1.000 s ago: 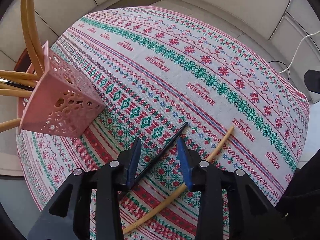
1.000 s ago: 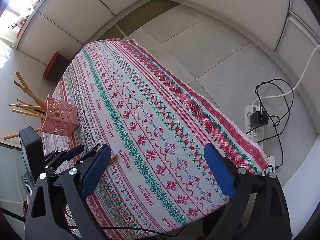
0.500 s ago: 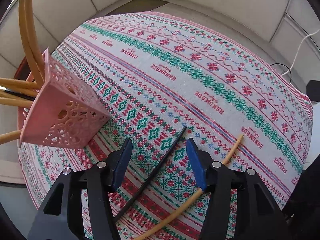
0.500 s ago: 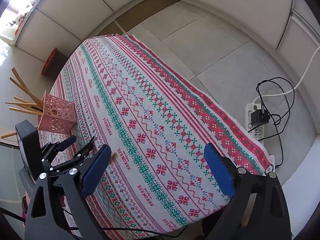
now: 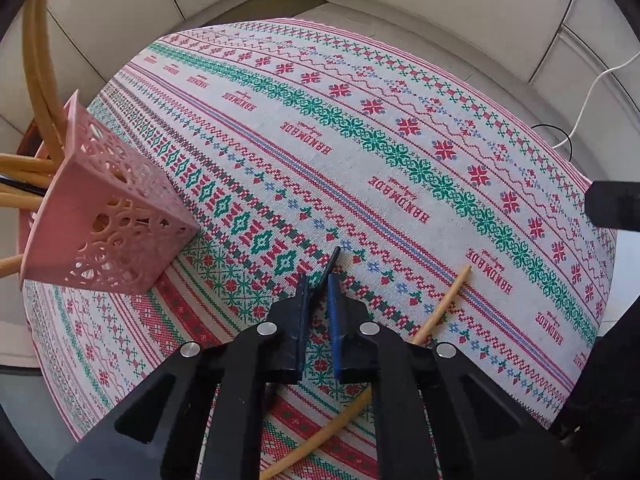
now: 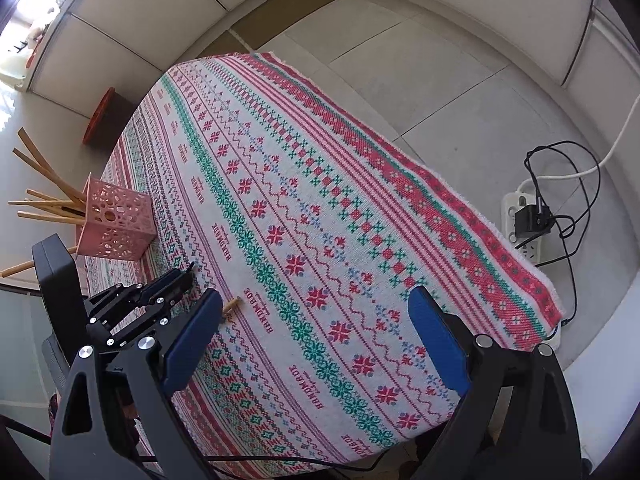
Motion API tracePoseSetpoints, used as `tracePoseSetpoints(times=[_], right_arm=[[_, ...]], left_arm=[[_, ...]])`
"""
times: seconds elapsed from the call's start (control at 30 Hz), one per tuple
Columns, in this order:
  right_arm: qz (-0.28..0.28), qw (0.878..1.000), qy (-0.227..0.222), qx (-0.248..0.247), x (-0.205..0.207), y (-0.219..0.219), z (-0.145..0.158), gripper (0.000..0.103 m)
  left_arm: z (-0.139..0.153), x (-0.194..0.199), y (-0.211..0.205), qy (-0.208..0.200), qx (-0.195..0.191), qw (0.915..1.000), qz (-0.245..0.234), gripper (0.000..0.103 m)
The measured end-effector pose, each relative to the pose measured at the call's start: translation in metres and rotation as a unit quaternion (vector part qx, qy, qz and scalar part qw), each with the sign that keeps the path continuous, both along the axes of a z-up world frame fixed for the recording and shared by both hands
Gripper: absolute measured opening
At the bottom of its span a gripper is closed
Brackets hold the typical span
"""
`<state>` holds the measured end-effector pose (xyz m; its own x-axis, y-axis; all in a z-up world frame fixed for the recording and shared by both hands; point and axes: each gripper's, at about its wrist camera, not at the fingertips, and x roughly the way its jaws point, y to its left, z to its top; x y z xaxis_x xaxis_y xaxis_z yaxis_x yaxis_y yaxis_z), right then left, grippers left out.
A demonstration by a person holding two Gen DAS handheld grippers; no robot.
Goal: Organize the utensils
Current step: 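Lift the black chopstick upright with the left gripper while the right gripper grasps the last wooden chopstick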
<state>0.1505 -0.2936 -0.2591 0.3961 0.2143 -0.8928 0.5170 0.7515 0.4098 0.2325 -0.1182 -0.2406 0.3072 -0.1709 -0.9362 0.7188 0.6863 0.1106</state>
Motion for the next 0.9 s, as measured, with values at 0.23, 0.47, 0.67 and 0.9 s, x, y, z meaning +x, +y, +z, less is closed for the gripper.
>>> tracePoseSetpoints(times=[0.23,0.47,0.67,0.9], right_arm=[[-0.018,0.999,0.024,0.035,0.022,0.036,-0.013,0.084],[-0.017,0.998,0.060,-0.012,0.055,0.092,-0.028,0.059],[-0.006,0.996,0.066,-0.053,0.065,0.122,-0.028,0.007],[0.032,0.998,-0.032,-0.051,0.037,0.108,0.015,0.005]], left_arm=[[0.065,-0.024,0.065,-0.063,-0.049,0.9952,0.056,0.003],[0.134,-0.056,0.135,-0.145,-0.098,0.9776,0.118,0.003],[0.173,-0.066,0.163,-0.184,-0.141,0.9608,0.152,0.003],[0.188,-0.068,0.167,-0.190,-0.161,0.9526,0.175,0.003]])
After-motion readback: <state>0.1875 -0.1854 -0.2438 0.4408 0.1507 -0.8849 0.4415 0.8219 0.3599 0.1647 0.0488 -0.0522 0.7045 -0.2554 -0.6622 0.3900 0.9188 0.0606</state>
